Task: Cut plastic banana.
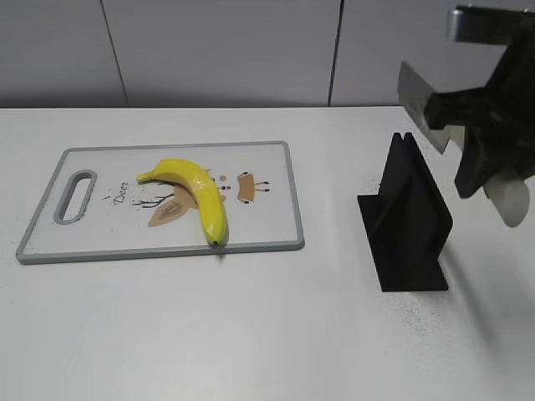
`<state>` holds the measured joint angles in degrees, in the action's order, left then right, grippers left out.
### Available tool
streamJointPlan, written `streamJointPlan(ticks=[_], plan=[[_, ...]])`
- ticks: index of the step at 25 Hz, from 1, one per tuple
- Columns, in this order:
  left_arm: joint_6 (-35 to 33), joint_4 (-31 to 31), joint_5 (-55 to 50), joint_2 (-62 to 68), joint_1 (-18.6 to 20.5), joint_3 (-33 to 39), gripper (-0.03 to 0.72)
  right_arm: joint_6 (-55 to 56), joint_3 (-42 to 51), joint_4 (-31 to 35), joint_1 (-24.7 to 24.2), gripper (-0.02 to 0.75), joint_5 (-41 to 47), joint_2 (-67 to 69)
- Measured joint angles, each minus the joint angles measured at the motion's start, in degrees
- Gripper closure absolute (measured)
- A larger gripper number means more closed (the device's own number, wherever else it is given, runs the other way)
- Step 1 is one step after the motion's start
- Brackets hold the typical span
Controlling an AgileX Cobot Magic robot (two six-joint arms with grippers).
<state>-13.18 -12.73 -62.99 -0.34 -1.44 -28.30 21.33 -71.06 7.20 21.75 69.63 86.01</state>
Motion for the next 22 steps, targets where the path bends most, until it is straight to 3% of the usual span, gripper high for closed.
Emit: streamJointPlan(ticks=[5,11,17,22], plan=[[-0.5,0.0,0.4,0.0,0.0,-0.1,0.136,-3.4,-6.4,-0.1,0.0,0.547,0.4,-1.3],[-5.4,-0.9,6.7,8.7,0.0,-4.3,0.136,-20.3,-15.1,0.0,0.0,0.547,0.6,-0.4],[-15.3,-3.2,12.3,27.1,0.0,-11.6,0.136,-38.6,-24.0,0.5,0.0,0.549,0.6,7.7],[-29.2,-6.6,12.9,44.2,0.0,-20.6,0.136,-56.4,-29.3,0.7,0.0,0.549,0.6,14.7]])
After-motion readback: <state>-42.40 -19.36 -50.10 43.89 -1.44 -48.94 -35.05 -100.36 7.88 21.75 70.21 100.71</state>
